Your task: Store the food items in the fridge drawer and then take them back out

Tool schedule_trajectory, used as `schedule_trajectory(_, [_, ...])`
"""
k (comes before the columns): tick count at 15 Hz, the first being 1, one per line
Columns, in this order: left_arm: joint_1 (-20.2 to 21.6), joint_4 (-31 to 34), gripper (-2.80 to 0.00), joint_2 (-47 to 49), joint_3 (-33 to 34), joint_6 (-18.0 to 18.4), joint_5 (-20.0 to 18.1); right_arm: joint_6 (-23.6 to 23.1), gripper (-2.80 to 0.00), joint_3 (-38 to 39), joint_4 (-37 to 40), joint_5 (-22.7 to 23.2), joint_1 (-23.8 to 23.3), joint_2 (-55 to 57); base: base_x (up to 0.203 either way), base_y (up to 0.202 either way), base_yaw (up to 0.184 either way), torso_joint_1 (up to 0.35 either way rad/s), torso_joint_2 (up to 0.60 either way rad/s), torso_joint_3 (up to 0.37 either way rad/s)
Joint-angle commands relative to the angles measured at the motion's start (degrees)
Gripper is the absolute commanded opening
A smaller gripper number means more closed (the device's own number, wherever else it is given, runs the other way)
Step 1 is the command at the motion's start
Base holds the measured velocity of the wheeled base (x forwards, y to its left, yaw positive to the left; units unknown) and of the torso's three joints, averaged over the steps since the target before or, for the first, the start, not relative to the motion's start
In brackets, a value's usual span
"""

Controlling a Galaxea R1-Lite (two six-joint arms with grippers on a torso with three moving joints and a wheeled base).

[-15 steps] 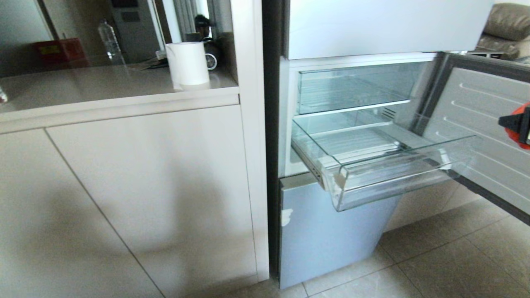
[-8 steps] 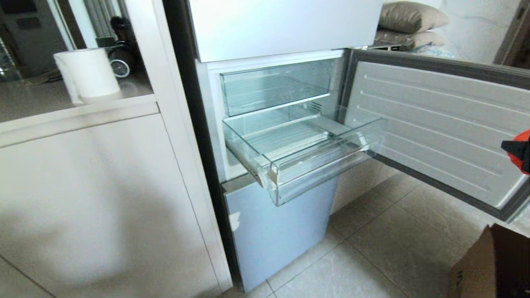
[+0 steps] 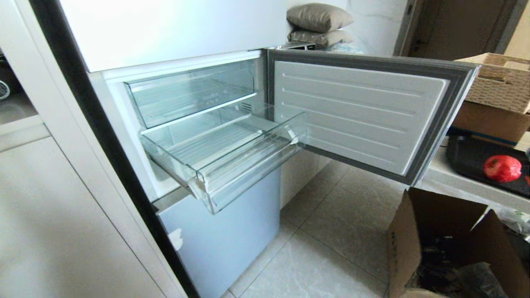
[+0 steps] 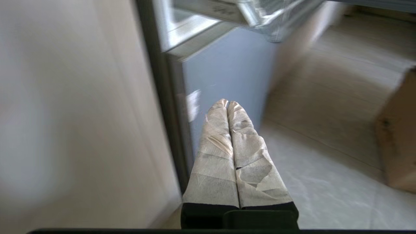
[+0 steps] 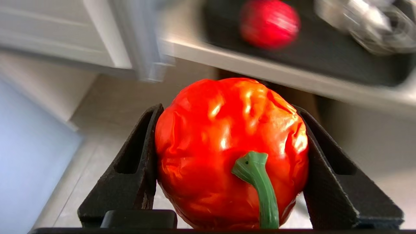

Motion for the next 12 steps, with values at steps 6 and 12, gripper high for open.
schedule_trajectory(6, [0.04, 0.00, -2.80, 0.08, 0.00, 0.00, 0.01, -0.29, -2.80, 2.96, -17.41, 26.37, -25.83, 13.95, 0.000, 0.001, -0.010, 0.000, 0.00, 0.000])
schedule_trajectory(12, [0.04, 0.00, -2.80, 0.08, 0.00, 0.00, 0.00, -0.58, -2.80, -1.13, -45.39, 37.14, -33.72, 39.33, 0.000, 0.000, 0.000, 0.000, 0.00, 0.000])
